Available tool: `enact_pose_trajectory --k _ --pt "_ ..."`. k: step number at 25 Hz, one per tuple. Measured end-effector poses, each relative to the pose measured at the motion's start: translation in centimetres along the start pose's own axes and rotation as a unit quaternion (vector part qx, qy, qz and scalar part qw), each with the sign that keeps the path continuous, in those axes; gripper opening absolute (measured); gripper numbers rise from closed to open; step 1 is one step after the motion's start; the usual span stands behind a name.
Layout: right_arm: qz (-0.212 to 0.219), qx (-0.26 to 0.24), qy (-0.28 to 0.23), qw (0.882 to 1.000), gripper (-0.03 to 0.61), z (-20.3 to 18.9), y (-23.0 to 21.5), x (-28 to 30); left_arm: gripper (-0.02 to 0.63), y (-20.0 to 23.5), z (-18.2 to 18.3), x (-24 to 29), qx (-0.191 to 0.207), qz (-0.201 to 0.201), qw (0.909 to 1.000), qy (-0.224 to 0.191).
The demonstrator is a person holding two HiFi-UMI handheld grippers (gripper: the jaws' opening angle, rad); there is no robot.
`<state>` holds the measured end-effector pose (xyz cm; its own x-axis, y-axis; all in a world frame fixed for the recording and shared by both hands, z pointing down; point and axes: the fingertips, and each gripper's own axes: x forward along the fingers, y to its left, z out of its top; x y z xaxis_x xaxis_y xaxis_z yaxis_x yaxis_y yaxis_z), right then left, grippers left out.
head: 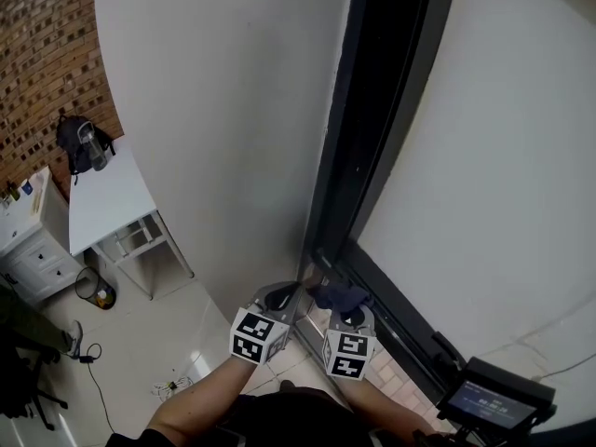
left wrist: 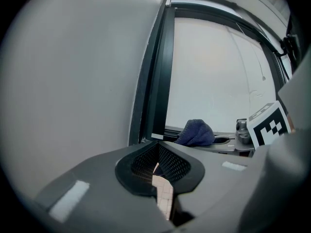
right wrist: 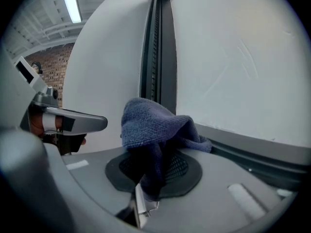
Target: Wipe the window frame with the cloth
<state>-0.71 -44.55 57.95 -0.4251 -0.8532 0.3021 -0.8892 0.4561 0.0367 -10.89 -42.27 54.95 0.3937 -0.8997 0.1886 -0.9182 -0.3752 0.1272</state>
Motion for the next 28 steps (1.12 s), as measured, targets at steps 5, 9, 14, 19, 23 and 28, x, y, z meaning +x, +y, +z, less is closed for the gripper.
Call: enact_pose_trajectory --k 5,9,14,19,23,28 --pt "-0.002 0.009 -0.004 1.0 0.058 0.7 0.7 1.5 -0.006 1.0 0.1 0.0 0.012 -0.007 0.9999 0.007" --pt "-0.027 0.016 -0.003 1.0 0.058 0.6 0.8 2.3 -0.006 1.0 0.2 -0.6 0.019 -0.035 0.9991 0.011" --pt "-0.052 0.034 -0.005 0.998 0.058 0.8 0.7 3.3 -0.006 0.7 0.3 -1.5 0.024 -0.079 0.9964 0.018" --pt "-0.061 0.04 -0.009 0.997 0.058 1.3 1.1 4.5 -0.006 1.5 0.3 -2.2 0.029 -0.105 0.9938 0.018" --pt "-0.063 0.049 -0.01 0.997 0.058 1.3 1.1 4.3 -0.006 2.0 0.1 -2.8 0.031 -0.118 0.9923 0.02" --pt "-0.079 0.041 -0.012 0.996 0.058 1.8 2.2 3.7 -0.006 1.9 0.3 -3.5 0.036 -0.139 0.9895 0.018"
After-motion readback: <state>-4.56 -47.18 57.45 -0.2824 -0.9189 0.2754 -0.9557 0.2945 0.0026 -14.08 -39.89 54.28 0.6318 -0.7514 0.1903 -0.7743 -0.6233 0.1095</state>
